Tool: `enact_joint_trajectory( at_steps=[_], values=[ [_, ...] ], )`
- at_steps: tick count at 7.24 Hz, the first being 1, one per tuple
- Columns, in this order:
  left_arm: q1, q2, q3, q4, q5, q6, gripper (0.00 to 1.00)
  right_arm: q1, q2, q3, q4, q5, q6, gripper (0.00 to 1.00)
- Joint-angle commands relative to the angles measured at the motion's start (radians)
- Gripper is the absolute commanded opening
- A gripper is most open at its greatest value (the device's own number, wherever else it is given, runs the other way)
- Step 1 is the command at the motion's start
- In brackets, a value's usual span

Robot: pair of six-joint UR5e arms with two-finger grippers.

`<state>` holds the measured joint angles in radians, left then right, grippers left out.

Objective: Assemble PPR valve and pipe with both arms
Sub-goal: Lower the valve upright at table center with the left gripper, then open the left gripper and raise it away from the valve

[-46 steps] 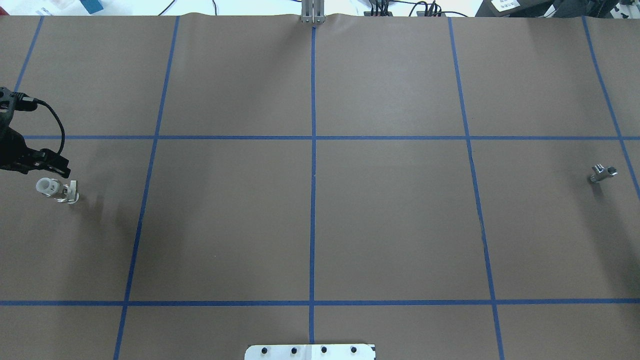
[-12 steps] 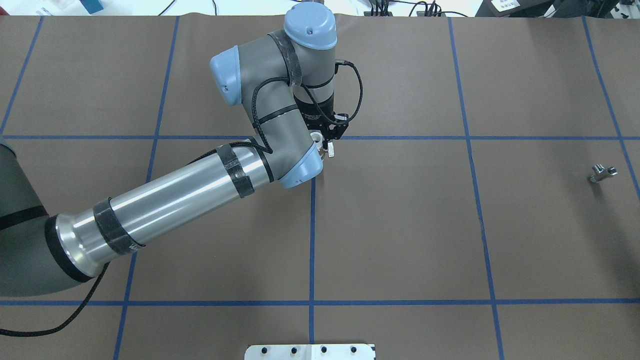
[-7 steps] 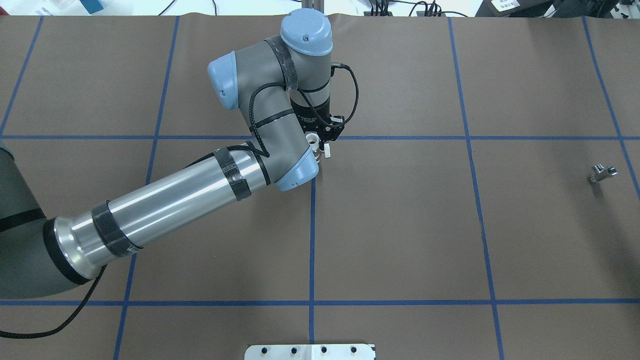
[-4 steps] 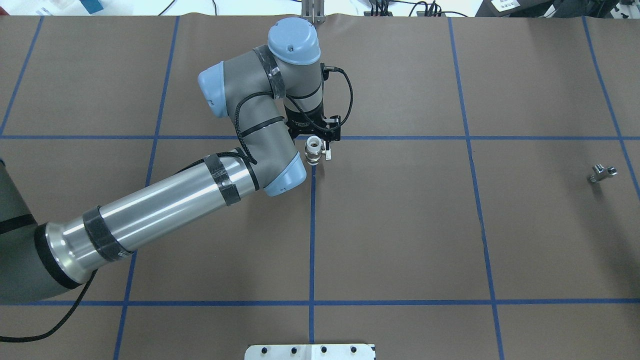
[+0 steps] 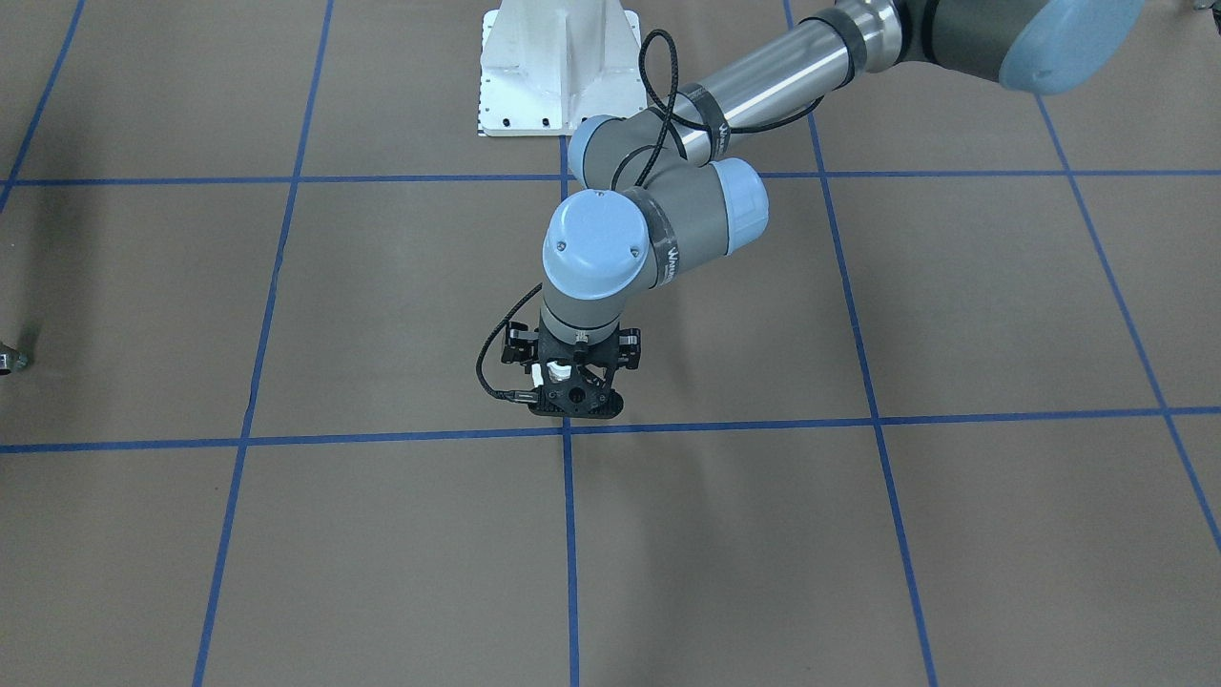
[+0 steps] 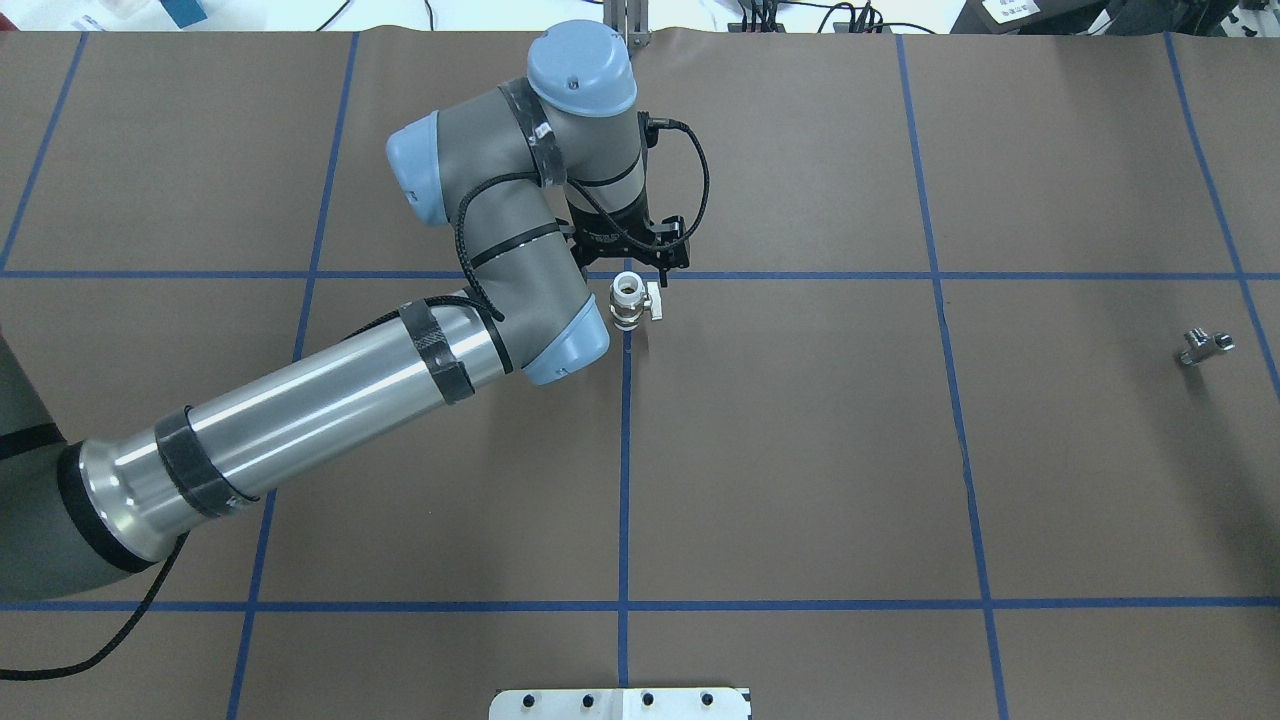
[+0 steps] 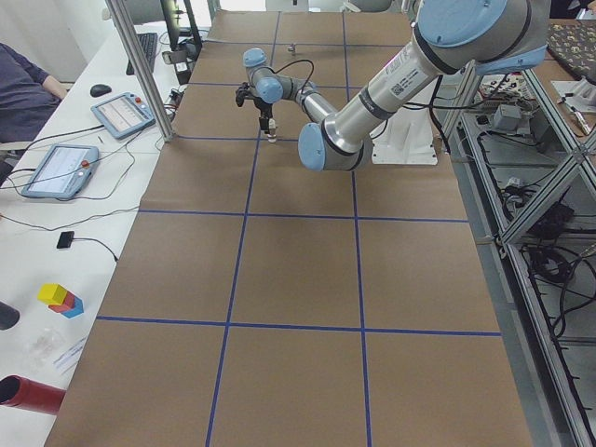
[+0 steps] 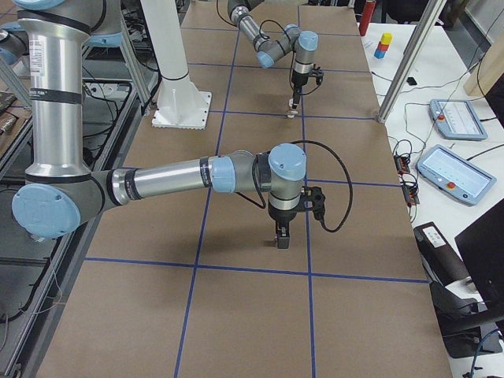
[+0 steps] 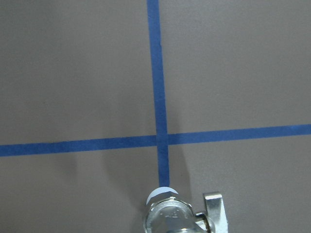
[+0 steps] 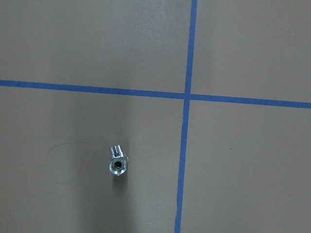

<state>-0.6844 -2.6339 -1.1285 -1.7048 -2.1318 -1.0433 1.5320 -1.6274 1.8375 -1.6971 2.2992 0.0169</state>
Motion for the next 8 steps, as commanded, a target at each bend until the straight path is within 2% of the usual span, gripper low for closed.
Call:
enact_joint_trajectory(
  at_steps=[1,2,3,5,7,8],
  values=[
    [-0.096,0.008,-0.167,0.203,-0.048,0.038,1.00,-0.009,-0.008,0.002,0.004,-0.003,-0.006,0.99],
    [-0.124,0.075,-0.286,0.273,-0.054,0.086,1.00,-0.060,-0.006,0.003,0.005,0.002,-0.012,0.99],
    [-0.147,0.165,-0.386,0.277,-0.068,0.109,1.00,-0.132,0.001,0.003,0.026,-0.001,0.000,0.99],
    [-0.172,0.199,-0.418,0.278,-0.076,0.129,1.00,-0.190,0.003,-0.068,0.173,-0.001,-0.005,0.99],
    [-0.172,0.201,-0.419,0.286,-0.076,0.129,1.00,-0.234,0.027,-0.200,0.330,-0.001,0.000,0.99],
    [-0.172,0.199,-0.419,0.286,-0.076,0.129,1.00,-0.253,0.040,-0.237,0.346,-0.001,-0.008,0.99]
  ],
)
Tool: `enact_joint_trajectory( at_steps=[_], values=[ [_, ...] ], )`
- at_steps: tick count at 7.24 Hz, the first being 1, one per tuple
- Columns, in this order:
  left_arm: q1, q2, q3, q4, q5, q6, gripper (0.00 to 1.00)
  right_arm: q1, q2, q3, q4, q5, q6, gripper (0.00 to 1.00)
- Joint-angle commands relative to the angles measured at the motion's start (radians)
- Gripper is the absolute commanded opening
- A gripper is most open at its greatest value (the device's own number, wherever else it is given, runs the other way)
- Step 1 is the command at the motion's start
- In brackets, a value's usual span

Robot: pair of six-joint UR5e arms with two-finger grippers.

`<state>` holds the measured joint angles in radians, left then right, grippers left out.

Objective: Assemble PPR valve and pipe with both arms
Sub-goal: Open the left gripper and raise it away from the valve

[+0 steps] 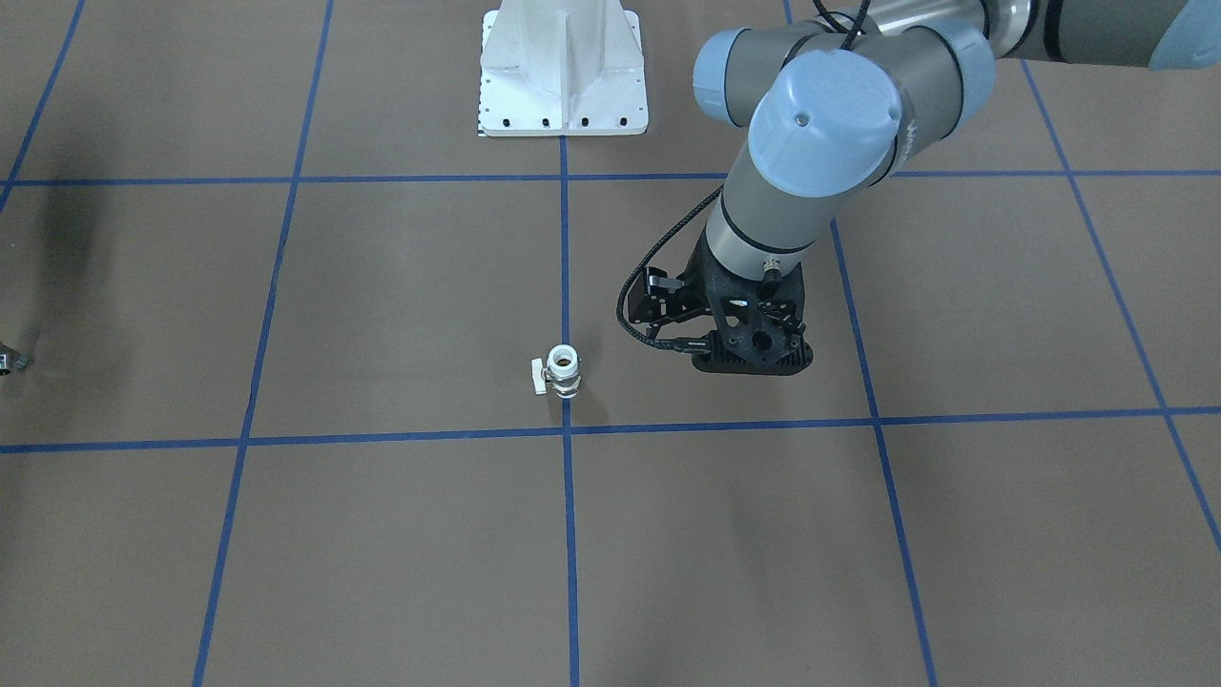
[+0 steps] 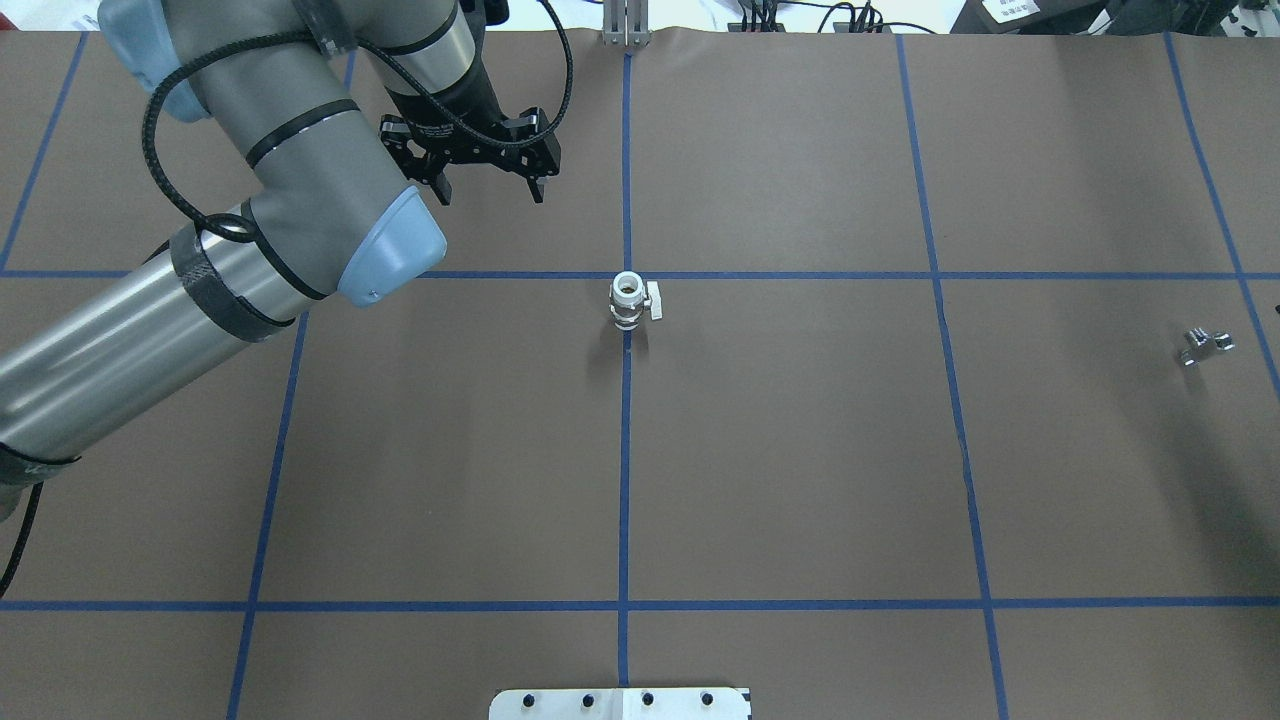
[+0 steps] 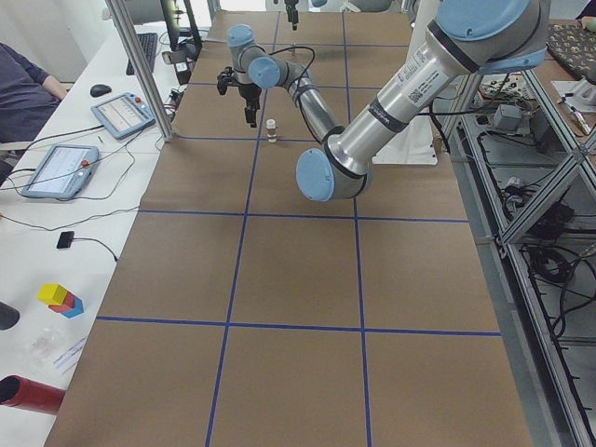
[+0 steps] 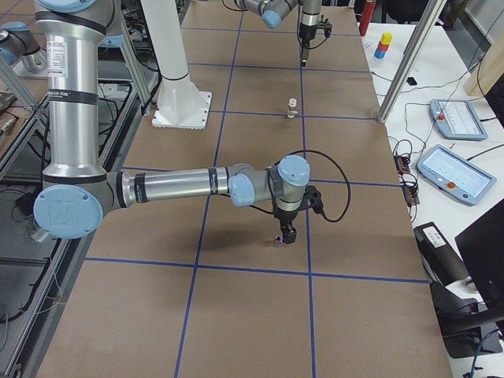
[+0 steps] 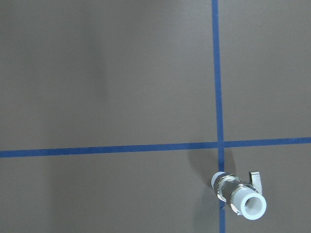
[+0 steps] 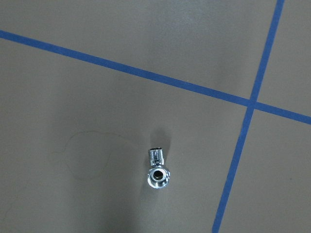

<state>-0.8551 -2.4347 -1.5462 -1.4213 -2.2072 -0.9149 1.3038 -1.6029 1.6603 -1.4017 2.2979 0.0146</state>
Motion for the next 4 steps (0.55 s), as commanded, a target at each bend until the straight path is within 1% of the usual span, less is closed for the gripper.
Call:
enact_joint_trajectory(
  at_steps=[1,3,4],
  values=[
    [-0.001,0.000,0.000,0.002,0.000,0.001,1.00,-0.040,0.030,-0.086,0.050,0.000,-0.007,0.99],
    [-0.001,0.000,0.000,0.002,0.001,0.001,1.00,-0.081,0.049,-0.106,0.050,0.000,-0.007,0.99],
    [-0.001,0.002,0.000,0.002,0.001,0.001,1.00,-0.093,0.069,-0.132,0.050,0.000,-0.007,0.99]
  ],
)
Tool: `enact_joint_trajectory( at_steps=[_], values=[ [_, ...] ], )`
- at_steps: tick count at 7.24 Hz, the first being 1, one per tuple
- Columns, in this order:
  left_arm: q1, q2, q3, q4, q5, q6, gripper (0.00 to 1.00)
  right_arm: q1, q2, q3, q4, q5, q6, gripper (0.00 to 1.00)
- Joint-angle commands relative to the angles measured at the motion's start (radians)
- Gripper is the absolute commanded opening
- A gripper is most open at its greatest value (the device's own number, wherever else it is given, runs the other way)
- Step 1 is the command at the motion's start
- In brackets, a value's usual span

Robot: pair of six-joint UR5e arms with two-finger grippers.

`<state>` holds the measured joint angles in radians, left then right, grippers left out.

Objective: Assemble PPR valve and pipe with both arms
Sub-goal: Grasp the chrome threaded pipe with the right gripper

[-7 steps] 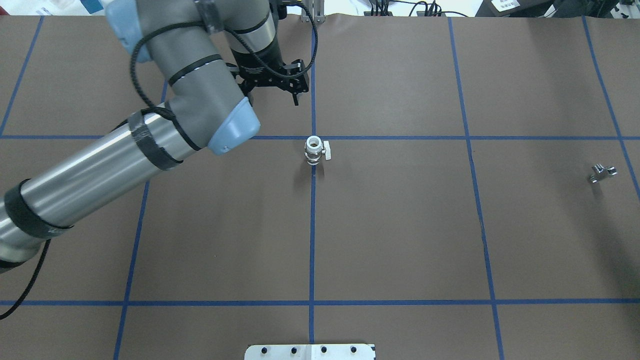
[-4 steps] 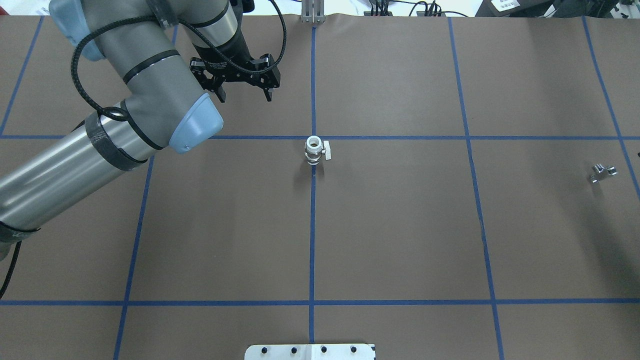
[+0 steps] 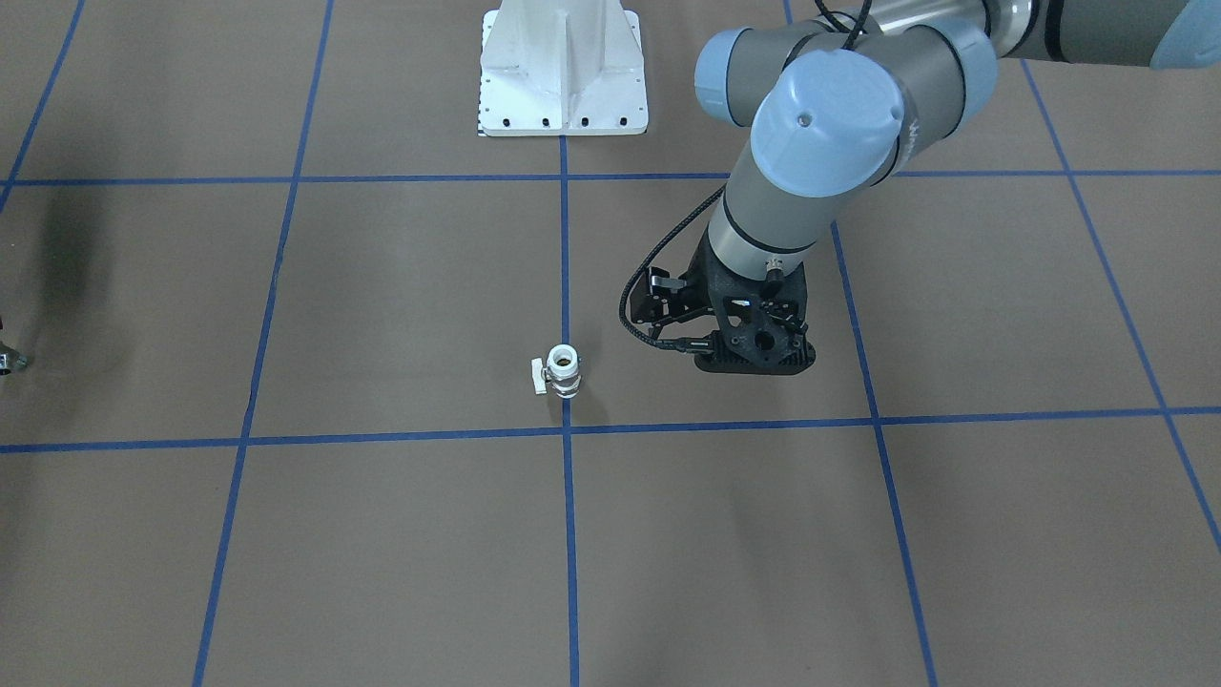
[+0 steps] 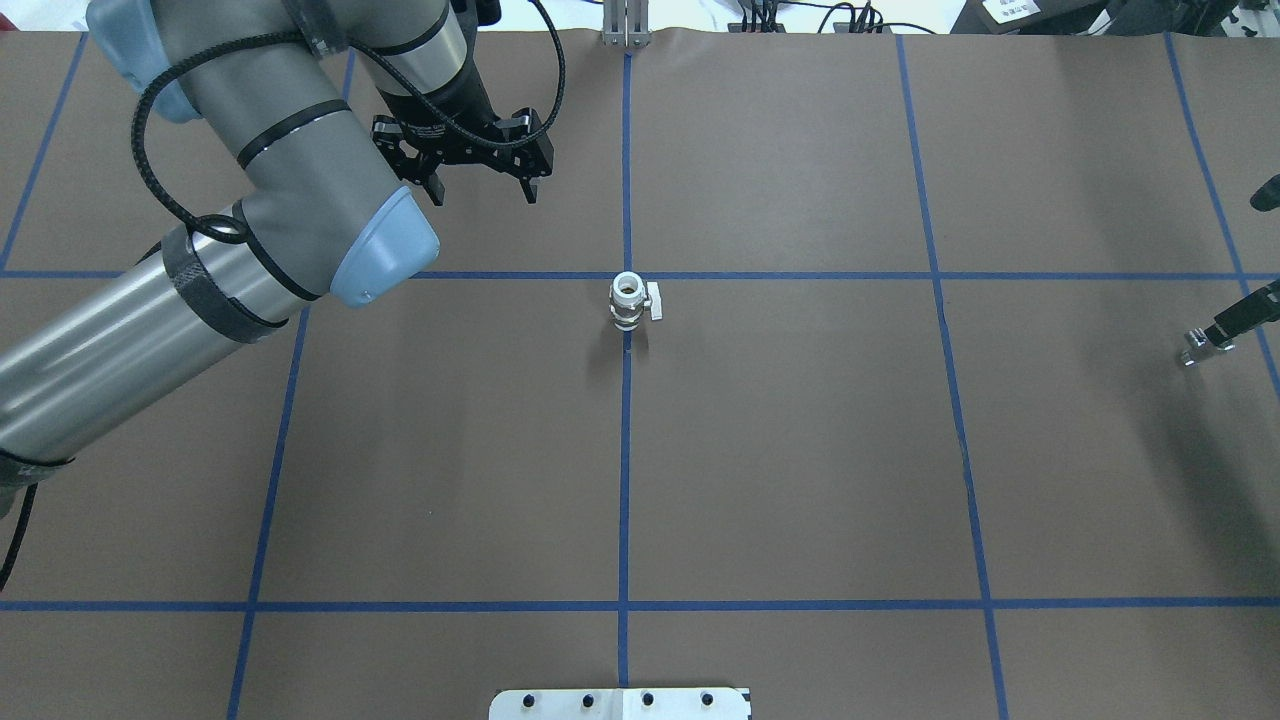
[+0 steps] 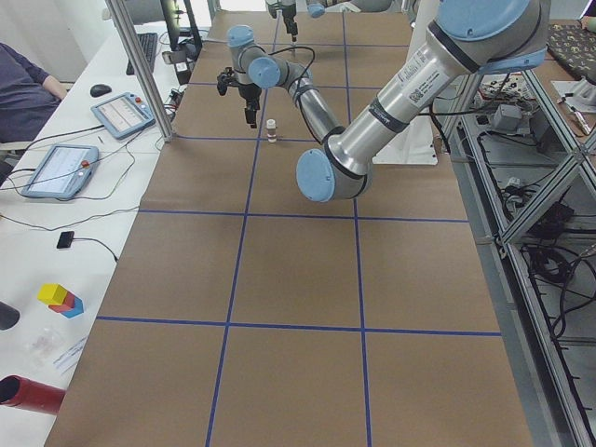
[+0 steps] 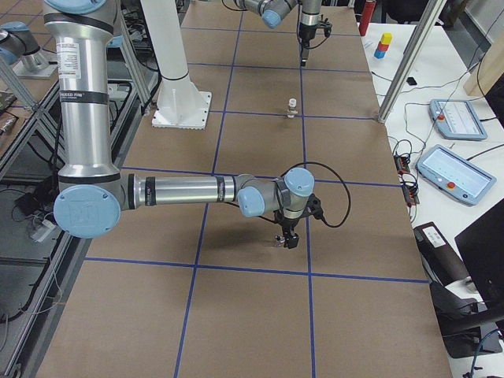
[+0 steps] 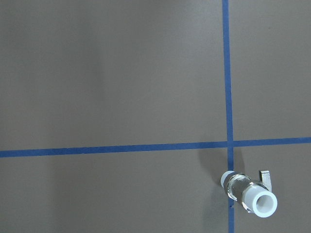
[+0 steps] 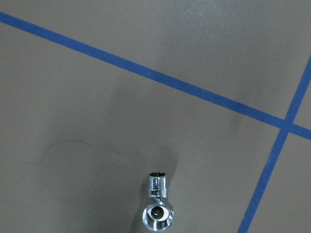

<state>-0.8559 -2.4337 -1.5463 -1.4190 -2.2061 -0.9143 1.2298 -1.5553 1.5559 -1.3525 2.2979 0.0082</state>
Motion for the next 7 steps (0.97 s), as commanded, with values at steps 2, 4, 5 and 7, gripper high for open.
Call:
enact_joint_trajectory(
  at_steps=[2,4,5,7],
  values=[
    [0.001,0.001,0.000,0.000,0.000,0.000,1.00,-0.038,0.032,-0.053,0.000,-0.002,-0.002,0.97],
    [0.001,-0.001,0.000,-0.002,0.000,0.000,1.00,-0.038,0.032,-0.066,-0.004,0.000,-0.005,0.84],
    [0.001,-0.001,0.000,-0.002,0.000,0.000,1.00,-0.041,0.034,-0.088,0.000,0.000,-0.019,0.77],
    [0.001,-0.001,-0.001,0.000,0.000,0.000,1.00,-0.041,0.047,-0.099,-0.002,0.000,-0.019,0.65]
  ],
)
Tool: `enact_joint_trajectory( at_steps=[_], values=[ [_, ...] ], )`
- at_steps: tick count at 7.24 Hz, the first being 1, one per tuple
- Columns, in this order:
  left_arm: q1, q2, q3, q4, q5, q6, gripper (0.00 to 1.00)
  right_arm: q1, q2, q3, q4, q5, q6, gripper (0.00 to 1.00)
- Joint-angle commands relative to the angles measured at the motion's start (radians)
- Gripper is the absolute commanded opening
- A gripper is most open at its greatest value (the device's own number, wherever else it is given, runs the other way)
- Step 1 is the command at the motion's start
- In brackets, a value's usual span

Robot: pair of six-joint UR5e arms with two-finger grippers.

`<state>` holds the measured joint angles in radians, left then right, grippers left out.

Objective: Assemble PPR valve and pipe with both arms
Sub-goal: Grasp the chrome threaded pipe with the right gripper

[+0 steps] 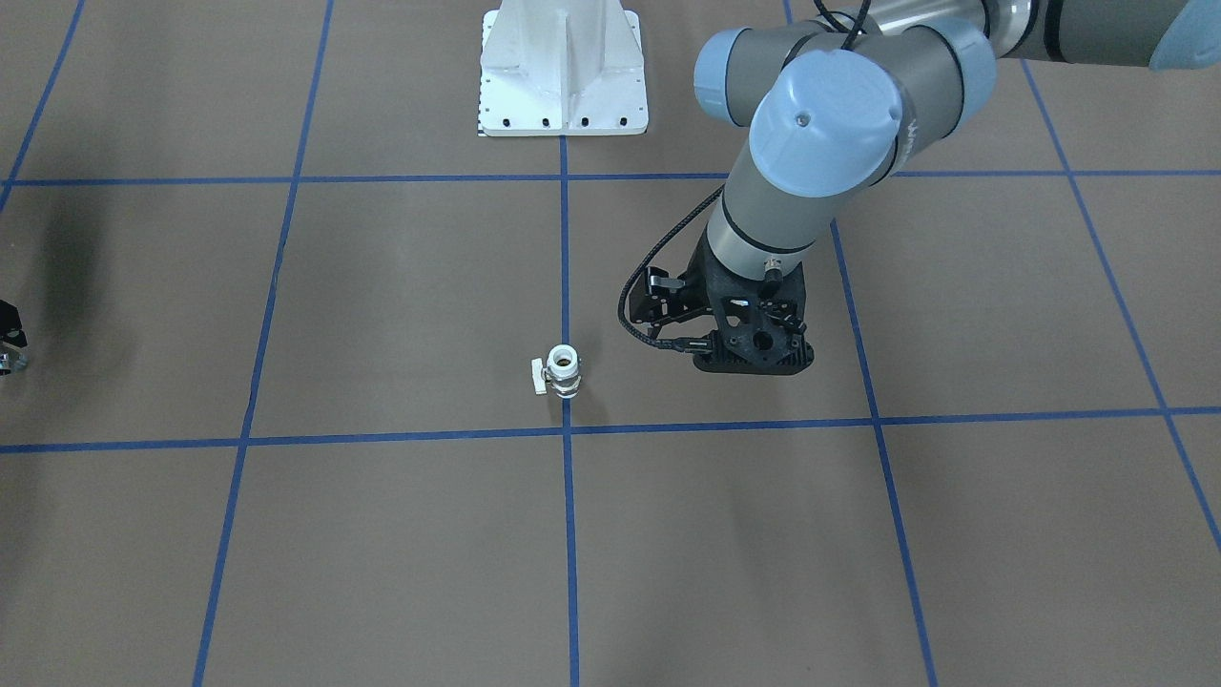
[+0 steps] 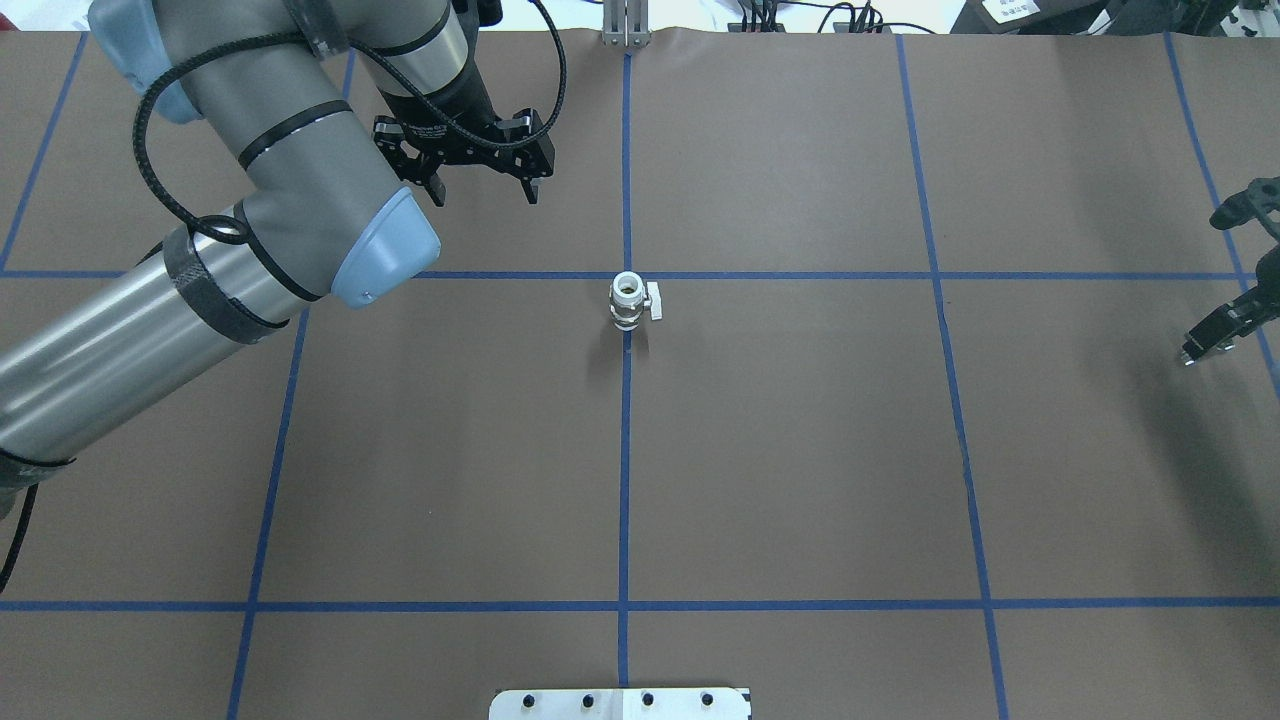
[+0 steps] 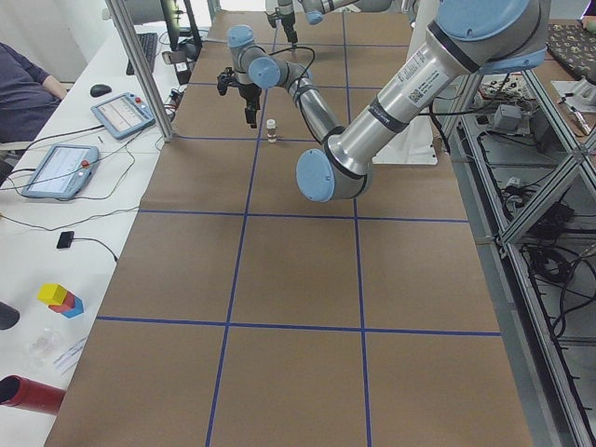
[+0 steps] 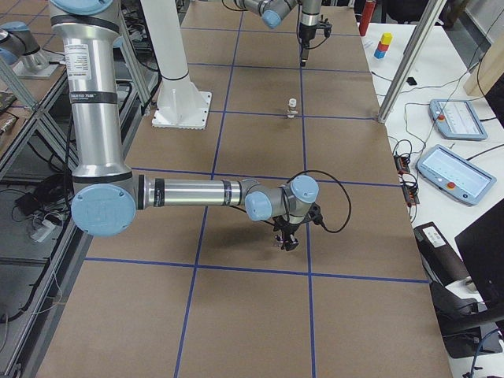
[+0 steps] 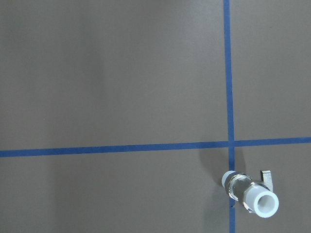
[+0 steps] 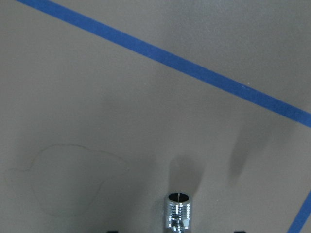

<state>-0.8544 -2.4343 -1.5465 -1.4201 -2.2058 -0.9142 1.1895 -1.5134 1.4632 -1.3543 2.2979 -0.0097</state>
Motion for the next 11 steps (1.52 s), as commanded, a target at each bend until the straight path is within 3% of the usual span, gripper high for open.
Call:
enact_joint_trajectory(
  at_steps=[1,4,7,9,11],
  values=[
    [0.000,0.001,-0.001,0.001,0.000,0.000,1.00,-0.001,0.005,-0.006,0.000,0.005,0.001,0.64],
    [0.002,0.000,0.006,0.000,0.000,0.000,1.00,-0.001,0.012,-0.007,-0.006,0.009,0.001,0.58],
    [0.002,0.001,0.006,0.000,0.000,0.000,1.00,-0.001,0.006,-0.007,-0.009,0.008,-0.001,0.57],
    [0.003,0.000,0.006,0.000,0.000,0.000,1.00,-0.001,0.005,-0.007,-0.013,0.009,0.001,0.46],
    [0.003,0.000,0.006,0.000,0.000,0.000,1.00,0.001,-0.001,-0.006,-0.013,0.009,0.002,0.43]
  ],
)
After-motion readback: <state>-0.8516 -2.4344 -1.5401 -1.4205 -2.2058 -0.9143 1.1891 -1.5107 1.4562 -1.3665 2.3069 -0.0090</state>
